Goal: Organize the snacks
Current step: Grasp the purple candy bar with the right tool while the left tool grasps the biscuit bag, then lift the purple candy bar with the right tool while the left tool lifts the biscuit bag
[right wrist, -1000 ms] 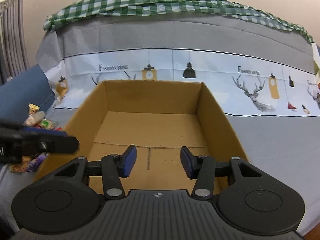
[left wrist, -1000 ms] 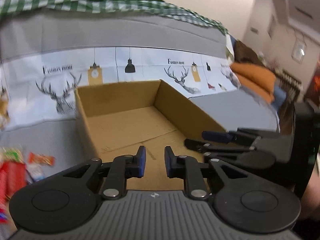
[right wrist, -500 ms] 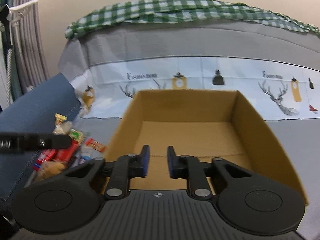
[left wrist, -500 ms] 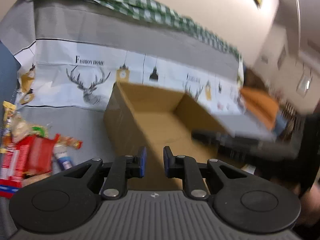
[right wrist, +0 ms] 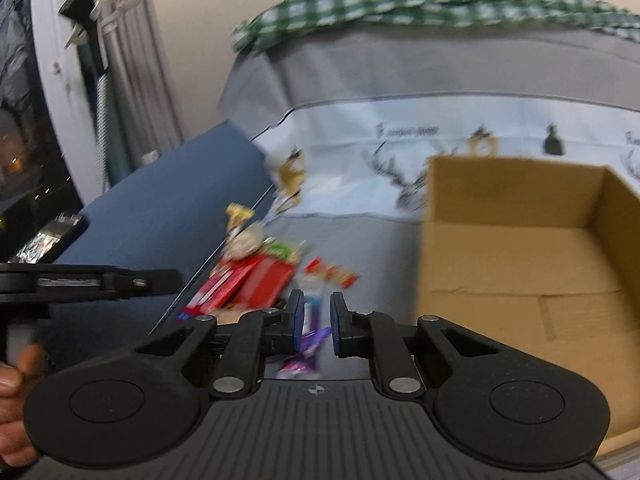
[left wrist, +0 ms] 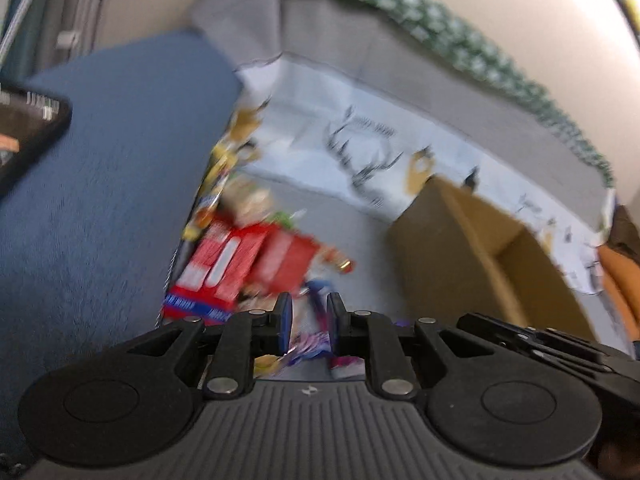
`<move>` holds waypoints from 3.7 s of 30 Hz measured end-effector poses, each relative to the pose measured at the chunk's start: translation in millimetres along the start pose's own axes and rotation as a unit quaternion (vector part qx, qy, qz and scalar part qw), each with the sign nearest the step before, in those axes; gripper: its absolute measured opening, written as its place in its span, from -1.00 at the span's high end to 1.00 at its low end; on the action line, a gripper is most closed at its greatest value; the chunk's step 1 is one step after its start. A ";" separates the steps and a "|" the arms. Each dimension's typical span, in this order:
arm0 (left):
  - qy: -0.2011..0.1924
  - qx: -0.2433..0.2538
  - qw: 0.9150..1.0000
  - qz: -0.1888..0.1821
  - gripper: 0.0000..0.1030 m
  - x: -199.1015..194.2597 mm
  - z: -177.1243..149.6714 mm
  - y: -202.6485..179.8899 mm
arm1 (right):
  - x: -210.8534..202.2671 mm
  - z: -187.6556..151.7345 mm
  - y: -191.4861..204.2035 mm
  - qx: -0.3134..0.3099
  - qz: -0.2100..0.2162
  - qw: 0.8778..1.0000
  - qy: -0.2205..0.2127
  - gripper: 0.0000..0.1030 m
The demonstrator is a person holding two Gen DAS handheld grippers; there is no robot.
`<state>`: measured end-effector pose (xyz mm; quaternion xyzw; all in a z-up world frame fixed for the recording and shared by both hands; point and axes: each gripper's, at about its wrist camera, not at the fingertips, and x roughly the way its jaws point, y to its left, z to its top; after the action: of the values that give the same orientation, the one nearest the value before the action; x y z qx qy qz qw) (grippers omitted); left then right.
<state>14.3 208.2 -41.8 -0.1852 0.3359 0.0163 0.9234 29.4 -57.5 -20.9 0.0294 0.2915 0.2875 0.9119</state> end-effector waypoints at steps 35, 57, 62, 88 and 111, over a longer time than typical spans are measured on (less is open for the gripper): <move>0.089 -0.031 0.995 0.015 -0.34 42.4 1.9 13.0 | 70.5 -65.0 49.2 -0.163 0.047 0.975 0.147 0.69; 0.142 0.041 0.984 0.102 -0.03 84.9 -6.9 -5.7 | 68.6 -65.9 33.1 -0.124 0.046 0.976 0.171 0.69; 0.122 0.054 0.989 0.063 0.10 64.3 -7.7 -13.6 | 64.1 -63.6 22.3 -0.094 0.027 0.982 0.161 0.70; 0.201 0.101 0.974 0.036 0.08 81.2 -20.7 -35.3 | 66.9 -71.3 19.8 -0.068 0.028 0.980 0.185 0.68; -0.018 0.085 0.996 -0.023 0.12 -10.6 -17.0 -62.8 | -42.2 -18.6 -2.7 -0.046 0.000 0.998 -0.041 0.70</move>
<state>5.4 144.8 -26.3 -0.1139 0.3148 -0.0303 0.9418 -7.4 -84.7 -15.2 -0.0007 0.2407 0.2988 0.9235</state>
